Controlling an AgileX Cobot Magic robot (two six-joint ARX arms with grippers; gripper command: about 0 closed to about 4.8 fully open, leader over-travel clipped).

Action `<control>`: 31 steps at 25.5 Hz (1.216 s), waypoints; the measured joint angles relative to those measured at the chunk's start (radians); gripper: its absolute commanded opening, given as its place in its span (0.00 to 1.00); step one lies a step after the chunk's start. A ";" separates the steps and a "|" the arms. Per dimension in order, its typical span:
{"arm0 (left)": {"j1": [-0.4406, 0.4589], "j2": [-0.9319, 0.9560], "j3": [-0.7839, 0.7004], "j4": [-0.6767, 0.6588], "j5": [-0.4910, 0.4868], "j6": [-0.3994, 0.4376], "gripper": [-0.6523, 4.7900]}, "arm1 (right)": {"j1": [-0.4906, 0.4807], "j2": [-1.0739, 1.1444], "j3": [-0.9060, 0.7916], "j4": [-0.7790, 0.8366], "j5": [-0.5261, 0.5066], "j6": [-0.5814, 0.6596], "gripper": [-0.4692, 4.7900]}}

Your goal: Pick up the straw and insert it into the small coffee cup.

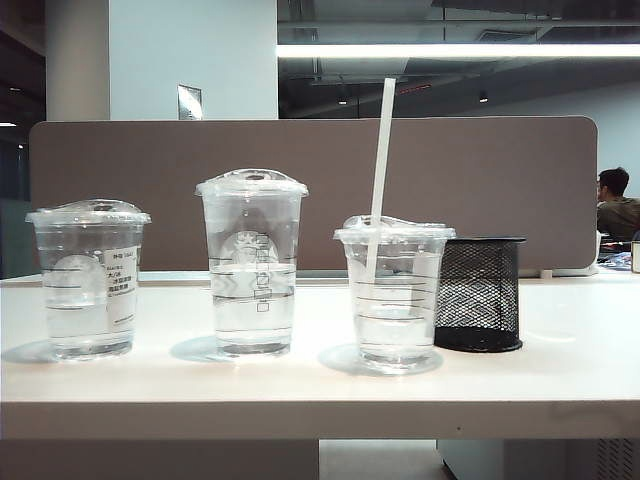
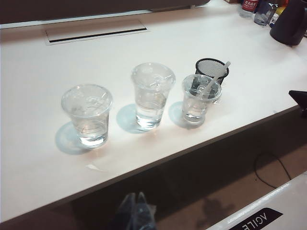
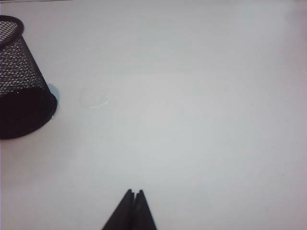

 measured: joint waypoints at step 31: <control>-0.024 -0.216 -0.636 0.766 -0.024 0.083 0.11 | 0.000 -0.114 0.000 0.021 0.000 0.000 0.08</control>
